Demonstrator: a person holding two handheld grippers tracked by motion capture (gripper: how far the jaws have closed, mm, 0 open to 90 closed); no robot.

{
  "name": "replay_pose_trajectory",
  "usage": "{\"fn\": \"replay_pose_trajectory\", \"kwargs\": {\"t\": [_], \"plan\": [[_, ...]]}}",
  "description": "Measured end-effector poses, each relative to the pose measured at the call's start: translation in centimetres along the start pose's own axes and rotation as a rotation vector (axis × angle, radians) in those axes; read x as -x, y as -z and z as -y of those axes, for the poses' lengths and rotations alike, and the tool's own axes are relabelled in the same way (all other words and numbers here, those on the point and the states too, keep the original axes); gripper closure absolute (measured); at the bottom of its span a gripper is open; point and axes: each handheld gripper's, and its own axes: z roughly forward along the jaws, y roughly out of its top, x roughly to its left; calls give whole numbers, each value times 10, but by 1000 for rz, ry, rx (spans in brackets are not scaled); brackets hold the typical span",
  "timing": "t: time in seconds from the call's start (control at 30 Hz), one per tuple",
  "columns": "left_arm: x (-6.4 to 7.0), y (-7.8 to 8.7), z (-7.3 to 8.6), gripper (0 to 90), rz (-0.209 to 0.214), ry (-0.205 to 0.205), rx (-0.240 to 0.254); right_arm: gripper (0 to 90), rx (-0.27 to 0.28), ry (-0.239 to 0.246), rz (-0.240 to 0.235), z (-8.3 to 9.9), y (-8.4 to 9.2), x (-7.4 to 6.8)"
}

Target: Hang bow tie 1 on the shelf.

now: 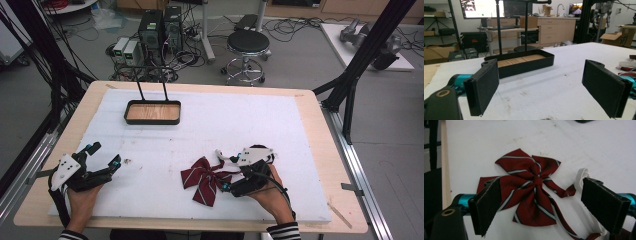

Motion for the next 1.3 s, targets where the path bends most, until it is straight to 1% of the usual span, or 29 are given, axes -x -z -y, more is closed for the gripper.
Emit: {"fn": "replay_pose_trajectory", "kwargs": {"t": [0.03, 0.07, 0.13, 0.17, 0.27, 0.4, 0.43, 0.47, 0.5, 0.53, 0.63, 0.67, 0.7, 0.73, 0.8, 0.87, 0.97, 1.1, 1.13, 1.3], "plan": [[0, 0, 0, 146, 0, 0, 0, 157, 0, 0, 0, 0, 0, 0], [0, 0, 0, 145, 0, 0, 0, 161, -30, 1, -2, -1, -4, 1], [0, 0, 0, 145, 0, 0, 0, 174, -65, 19, 4, -2, -8, 1], [0, 0, 0, 145, 0, 0, 0, 174, -65, 19, 4, -2, -8, 1], [0, 0, 0, 145, 0, 0, 1, 175, -116, 19, -6, -2, -15, 0], [0, 0, 0, 145, 0, 0, 0, 177, -153, 35, -9, -3, -22, 1], [0, 0, 0, 146, 0, 0, 0, 177, -153, 35, -9, -3, -22, 1], [0, 0, 0, 145, 0, 0, 0, 193, -170, 36, -6, -4, -25, 1], [0, 0, 0, 146, 0, 0, 0, 193, -170, 36, -6, -4, -25, 1], [0, 0, 0, 145, -1, 0, 0, 215, -187, 46, -4, -5, -27, 0], [0, 0, 0, 146, -1, 0, 0, 216, -198, 51, -8, -6, -29, 0], [0, 0, 0, 146, 0, 0, 0, 223, -218, 58, -2, -6, -31, 0], [0, 0, 0, 145, 0, 0, 0, 223, -224, 62, -2, -6, -33, 0], [0, 0, 0, 146, 0, 0, 0, 224, -237, 55, -3, -6, -34, 0], [0, 0, 0, 146, 0, 0, 0, 230, -243, 55, -3, -6, -36, 1], [0, 0, 0, 146, 0, 0, 0, 237, -254, 44, -3, -6, -38, 1], [0, 0, 0, 146, -1, 0, 0, 244, -284, 36, 3, -5, -40, 1], [0, 0, 0, 146, 0, 0, 0, 254, -300, 32, 3, -4, -42, 4], [0, 0, 0, 146, -1, 0, 0, 266, -307, 24, 0, -3, -43, 4], [0, 0, 0, 146, -1, 0, 0, 281, -323, 14, 3, -2, -45, 6]]}}
